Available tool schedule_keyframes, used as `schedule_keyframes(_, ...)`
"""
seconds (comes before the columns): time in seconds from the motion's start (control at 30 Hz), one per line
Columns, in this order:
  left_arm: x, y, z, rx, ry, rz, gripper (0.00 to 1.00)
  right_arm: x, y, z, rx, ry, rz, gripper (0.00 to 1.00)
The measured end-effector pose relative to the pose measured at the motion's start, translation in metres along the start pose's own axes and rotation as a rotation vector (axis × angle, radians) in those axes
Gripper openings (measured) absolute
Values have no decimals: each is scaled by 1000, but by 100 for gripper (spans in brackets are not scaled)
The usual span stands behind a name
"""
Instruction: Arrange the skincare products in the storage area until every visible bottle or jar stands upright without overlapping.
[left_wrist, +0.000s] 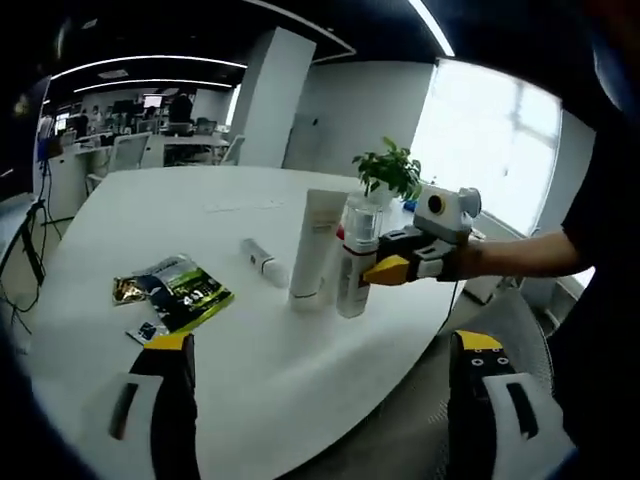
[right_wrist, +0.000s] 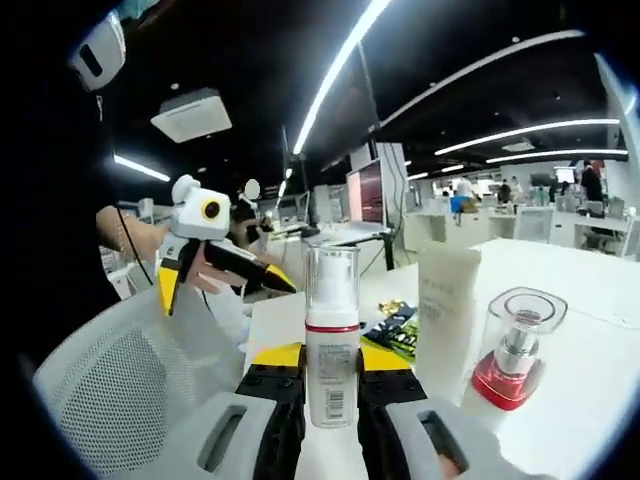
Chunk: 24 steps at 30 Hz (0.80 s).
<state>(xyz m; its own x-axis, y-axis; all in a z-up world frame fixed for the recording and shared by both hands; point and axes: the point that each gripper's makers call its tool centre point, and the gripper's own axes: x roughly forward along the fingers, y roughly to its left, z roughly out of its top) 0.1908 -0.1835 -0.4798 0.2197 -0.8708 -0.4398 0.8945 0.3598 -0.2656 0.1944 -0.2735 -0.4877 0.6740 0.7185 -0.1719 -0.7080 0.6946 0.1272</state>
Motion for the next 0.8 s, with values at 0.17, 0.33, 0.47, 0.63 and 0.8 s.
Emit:
schedule_keyframes(0.17,-1,4,0,-12,-3,25,99,7,-5,-16,-59,24,-5,8)
schedule_keyframes(0.33,-2,11,-4,-20,22,52,99,11,-10,-35,-152,70,-37,8)
schedule_keyframes(0.47,-2,13,-7,-24,26,59,99,13,-13,-48,-167,79,-50,8)
schedule_keyframes(0.63,-2,14,-9,-23,33,62,98,11,-16,-52,-169,81,-46,9)
schedule_keyframes(0.8,1,10,-12,-16,45,60,98,4,-15,-65,-180,106,-31,9)
